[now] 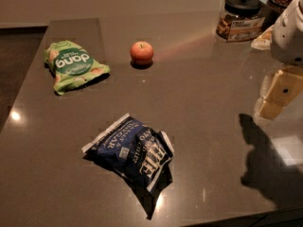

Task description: Pick blue chip bag

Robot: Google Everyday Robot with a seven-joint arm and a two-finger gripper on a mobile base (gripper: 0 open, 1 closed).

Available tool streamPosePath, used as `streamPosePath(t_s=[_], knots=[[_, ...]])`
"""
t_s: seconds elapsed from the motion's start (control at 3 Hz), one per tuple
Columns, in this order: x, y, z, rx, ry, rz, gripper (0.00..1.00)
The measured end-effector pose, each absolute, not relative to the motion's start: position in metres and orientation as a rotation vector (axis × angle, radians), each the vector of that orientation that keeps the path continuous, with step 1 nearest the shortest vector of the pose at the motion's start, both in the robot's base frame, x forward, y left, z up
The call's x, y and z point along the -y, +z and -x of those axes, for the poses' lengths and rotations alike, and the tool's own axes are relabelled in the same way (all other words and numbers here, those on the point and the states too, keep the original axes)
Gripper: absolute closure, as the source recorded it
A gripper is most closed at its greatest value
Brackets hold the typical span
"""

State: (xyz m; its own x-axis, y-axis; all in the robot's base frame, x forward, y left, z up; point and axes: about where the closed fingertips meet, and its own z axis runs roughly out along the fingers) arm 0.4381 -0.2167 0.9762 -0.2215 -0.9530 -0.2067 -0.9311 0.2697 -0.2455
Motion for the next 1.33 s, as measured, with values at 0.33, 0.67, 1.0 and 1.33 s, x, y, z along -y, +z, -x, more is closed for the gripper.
streamPosePath(t_s=[0.33,0.67,1.0,1.33], knots=[[0.217,0.976,-0.438,-2.232,-0.099,1.725,0.0],[0.211,0.974,-0.437,-2.236,-0.06,1.731,0.0],[0.175,0.958,-0.418,-2.161,0.104,1.784,0.0],[0.132,0.941,-0.393,-2.055,0.288,1.841,0.0]])
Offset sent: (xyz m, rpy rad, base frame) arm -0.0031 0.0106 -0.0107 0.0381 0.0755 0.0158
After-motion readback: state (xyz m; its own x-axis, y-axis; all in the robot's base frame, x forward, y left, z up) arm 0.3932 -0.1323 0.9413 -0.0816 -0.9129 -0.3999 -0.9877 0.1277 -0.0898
